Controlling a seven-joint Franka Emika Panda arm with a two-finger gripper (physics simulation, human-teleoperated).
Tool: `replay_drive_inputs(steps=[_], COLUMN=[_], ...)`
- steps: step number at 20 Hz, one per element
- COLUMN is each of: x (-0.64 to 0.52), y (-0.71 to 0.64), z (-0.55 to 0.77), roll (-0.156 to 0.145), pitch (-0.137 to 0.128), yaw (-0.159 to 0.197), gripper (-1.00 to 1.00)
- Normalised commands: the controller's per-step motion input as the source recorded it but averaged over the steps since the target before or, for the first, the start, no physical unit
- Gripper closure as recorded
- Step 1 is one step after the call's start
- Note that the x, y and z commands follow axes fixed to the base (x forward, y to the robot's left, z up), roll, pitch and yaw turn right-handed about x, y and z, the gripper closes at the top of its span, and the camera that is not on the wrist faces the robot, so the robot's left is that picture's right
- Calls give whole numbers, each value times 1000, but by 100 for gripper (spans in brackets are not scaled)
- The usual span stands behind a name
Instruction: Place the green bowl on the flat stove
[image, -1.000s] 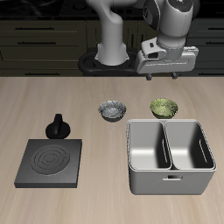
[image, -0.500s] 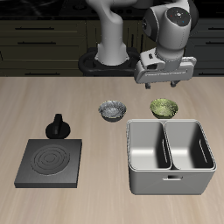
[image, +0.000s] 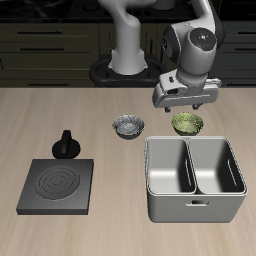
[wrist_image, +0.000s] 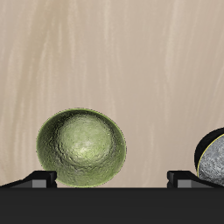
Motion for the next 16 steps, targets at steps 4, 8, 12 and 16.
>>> replay_drive_inputs(steps=[4, 8, 12, 16], x=[-88, -102, -110, -101], y=[-25, -30, 58, 46], z=[-285, -203, -173, -243], roll=[18, -3, 35, 20], pitch=[-3, -8, 20, 25], yaw=[24, 20, 9, 20], gripper=[-100, -100, -100, -100])
